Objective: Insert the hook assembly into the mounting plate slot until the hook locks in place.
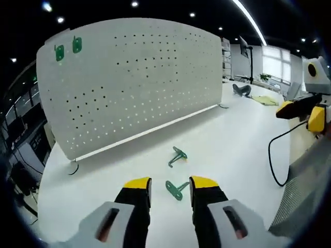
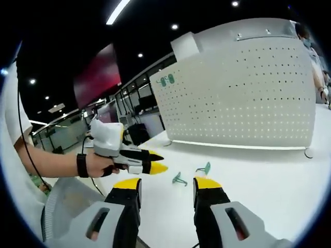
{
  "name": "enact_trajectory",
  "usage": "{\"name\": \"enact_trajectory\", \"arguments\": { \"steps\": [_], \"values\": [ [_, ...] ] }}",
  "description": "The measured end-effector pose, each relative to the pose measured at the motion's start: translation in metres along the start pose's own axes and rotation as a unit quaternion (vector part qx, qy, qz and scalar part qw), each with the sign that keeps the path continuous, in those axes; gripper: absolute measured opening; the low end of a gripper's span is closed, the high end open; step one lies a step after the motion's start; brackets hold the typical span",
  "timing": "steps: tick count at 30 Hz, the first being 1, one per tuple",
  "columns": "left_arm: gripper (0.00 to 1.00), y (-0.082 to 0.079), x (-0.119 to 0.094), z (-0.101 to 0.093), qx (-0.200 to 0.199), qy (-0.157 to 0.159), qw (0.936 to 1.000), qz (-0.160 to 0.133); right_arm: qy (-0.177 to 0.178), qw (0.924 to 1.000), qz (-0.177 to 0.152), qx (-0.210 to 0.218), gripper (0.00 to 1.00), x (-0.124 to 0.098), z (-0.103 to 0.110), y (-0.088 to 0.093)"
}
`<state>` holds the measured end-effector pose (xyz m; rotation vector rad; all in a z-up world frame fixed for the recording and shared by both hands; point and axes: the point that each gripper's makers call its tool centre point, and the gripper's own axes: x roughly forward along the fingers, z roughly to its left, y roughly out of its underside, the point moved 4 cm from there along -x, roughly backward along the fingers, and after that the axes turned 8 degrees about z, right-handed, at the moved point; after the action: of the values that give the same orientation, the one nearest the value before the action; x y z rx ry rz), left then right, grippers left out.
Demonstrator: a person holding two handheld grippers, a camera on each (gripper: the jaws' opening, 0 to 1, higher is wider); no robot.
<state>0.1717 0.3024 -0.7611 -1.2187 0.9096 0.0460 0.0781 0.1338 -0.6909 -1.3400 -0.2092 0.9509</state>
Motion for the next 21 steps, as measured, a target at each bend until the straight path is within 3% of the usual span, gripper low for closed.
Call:
{"name": "enact_trajectory", "arguments": {
  "steps": [12, 21],
  "values": [
    [0.26, 0.025, 0.021, -0.010, 0.022, 0.030, 0.9985, 0.041, 0.010, 0.9998, 0.007, 0.013, 0.40, -0.001, -0.003, 0.007],
    [0.22, 0.035, 0.036, -0.009, 0.047, 0.024, 0.9967, 0.061, 0.024, 0.9993, 0.011, 0.027, 0.40, -0.005, -0.008, 0.013]
  ]
}}
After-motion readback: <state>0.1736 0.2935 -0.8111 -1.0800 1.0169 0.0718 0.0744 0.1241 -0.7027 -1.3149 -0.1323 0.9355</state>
